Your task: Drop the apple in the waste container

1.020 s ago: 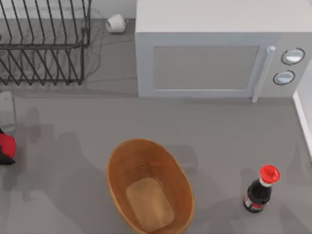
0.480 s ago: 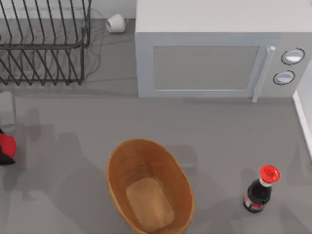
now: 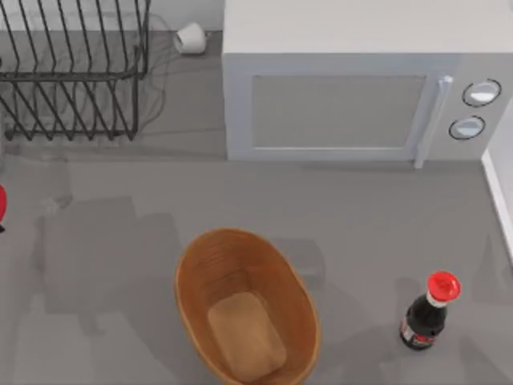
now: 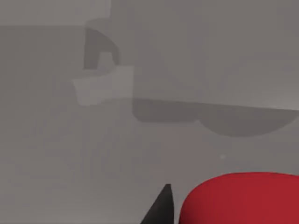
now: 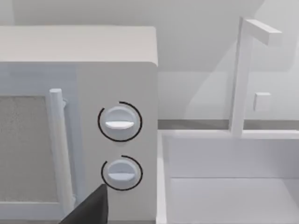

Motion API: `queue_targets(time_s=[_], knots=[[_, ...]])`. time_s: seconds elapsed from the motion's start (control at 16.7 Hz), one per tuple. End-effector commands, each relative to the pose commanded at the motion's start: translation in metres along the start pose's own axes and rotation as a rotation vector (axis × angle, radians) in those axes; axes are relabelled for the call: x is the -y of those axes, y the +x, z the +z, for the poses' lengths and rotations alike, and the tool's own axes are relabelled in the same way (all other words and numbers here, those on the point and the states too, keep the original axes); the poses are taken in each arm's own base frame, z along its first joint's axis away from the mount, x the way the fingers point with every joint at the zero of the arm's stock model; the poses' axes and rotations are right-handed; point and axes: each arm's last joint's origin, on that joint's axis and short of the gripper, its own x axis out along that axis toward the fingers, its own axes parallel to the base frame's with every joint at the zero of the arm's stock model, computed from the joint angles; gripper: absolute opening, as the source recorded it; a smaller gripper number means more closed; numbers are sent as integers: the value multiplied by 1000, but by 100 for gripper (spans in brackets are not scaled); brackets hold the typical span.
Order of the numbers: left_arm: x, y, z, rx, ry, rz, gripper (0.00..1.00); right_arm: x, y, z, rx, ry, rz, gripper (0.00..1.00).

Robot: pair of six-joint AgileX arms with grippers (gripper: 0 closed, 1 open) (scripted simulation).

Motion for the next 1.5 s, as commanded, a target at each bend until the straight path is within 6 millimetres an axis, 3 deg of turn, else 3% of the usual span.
queue_targets(time_s=[0.24, 0.36, 0.66, 0.84, 0.96, 1.14, 1.26, 1.5], knots=[[8, -55, 21, 2, -7, 5, 0, 0, 0, 0, 0, 0, 0, 100], [12, -73, 28, 3, -4, 26, 0, 0, 0, 0, 0, 0, 0, 100], [12, -74, 28, 2, -4, 27, 0, 0, 0, 0, 0, 0, 0, 100], [9, -67, 48, -25, -1, -12, 0, 0, 0, 0, 0, 0, 0, 100], [8, -56, 77, -67, 10, -62, 0, 0, 0, 0, 0, 0, 0, 100], [21, -29, 144, -168, 60, -151, 0, 0, 0, 0, 0, 0, 0, 100], [45, -7, 197, -254, 112, -198, 0, 0, 0, 0, 0, 0, 0, 100], [120, 25, 286, -417, 214, -204, 0, 0, 0, 0, 0, 0, 0, 100]])
